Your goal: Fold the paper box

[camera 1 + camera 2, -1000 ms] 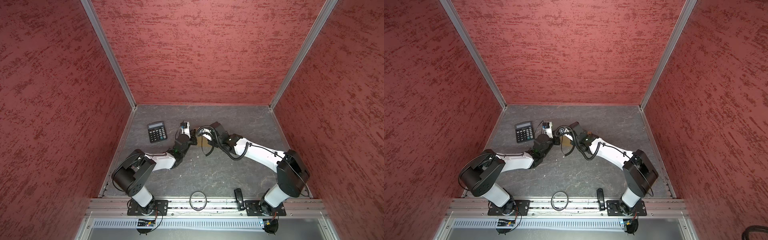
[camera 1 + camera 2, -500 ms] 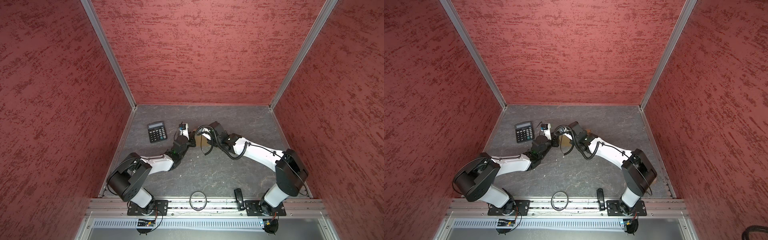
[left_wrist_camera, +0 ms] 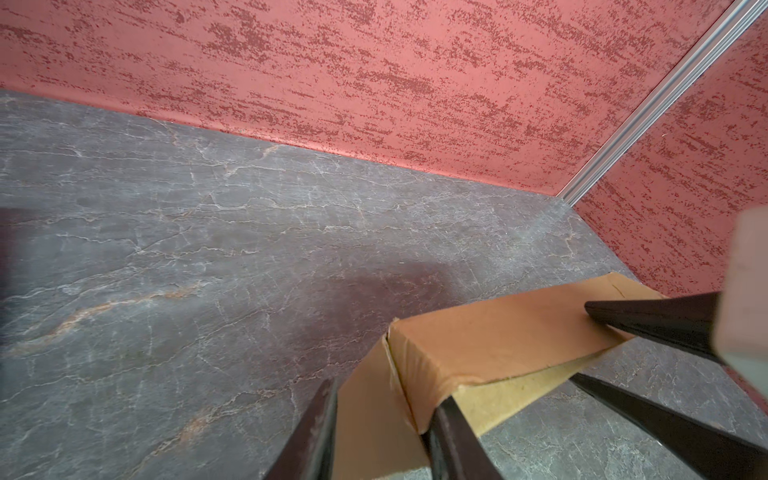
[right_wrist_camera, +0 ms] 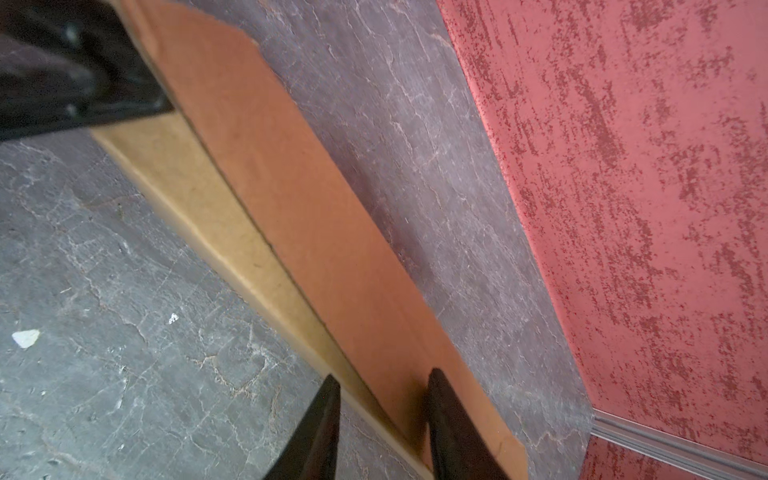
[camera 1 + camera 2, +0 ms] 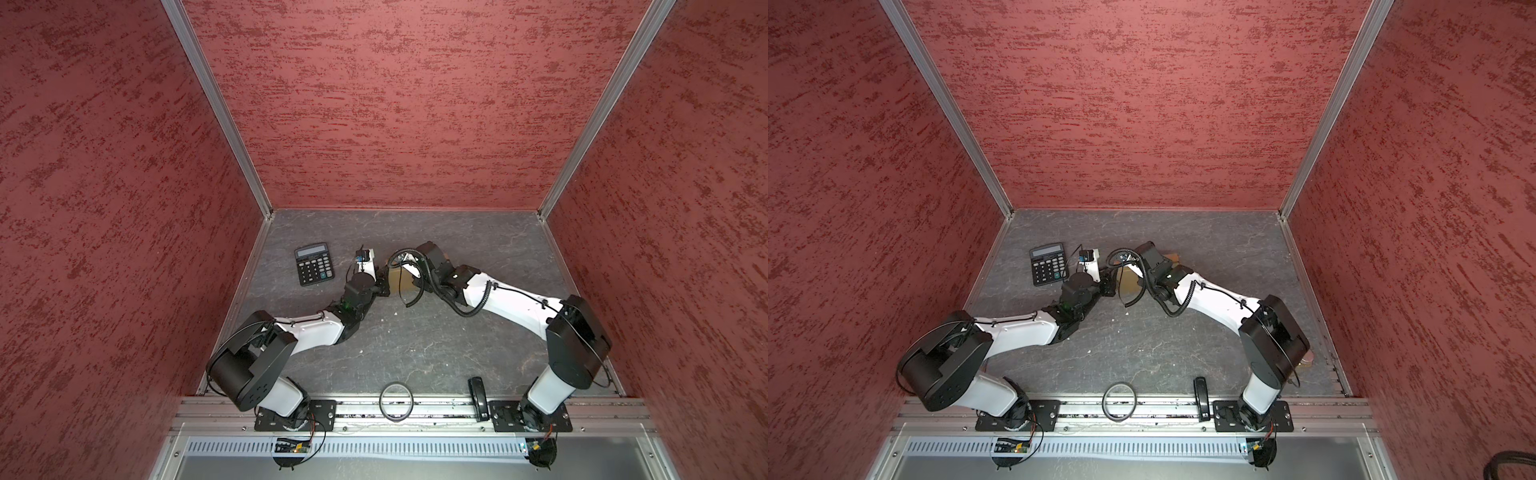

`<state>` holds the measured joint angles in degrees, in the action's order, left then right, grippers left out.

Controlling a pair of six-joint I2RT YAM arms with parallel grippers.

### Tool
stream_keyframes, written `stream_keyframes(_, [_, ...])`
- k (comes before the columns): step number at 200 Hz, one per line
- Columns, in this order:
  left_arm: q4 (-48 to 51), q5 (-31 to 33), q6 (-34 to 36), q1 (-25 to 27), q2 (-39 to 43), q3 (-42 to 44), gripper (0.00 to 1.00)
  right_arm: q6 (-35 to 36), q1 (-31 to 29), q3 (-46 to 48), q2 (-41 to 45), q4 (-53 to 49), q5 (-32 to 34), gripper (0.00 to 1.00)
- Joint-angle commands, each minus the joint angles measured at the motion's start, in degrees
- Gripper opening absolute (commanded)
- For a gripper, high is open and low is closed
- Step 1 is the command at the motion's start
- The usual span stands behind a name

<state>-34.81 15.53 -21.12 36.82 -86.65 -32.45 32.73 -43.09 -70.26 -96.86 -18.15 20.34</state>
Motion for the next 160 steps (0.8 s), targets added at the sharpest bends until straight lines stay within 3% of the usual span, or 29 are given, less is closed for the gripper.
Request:
stream_keyframes(1, [23.6,-2.8,1.5,0.9,-4.1,5.2,0.40,-2.1,-0.3,-1.1,-2.4,-2.7,-1.1,0.35])
stream_keyframes(160, [23.5,-4.2,1.4,0.8,2.1,7.9,0.64,-3.6,-0.3,-5.3,-4.9,-5.7,-1.8,0.35])
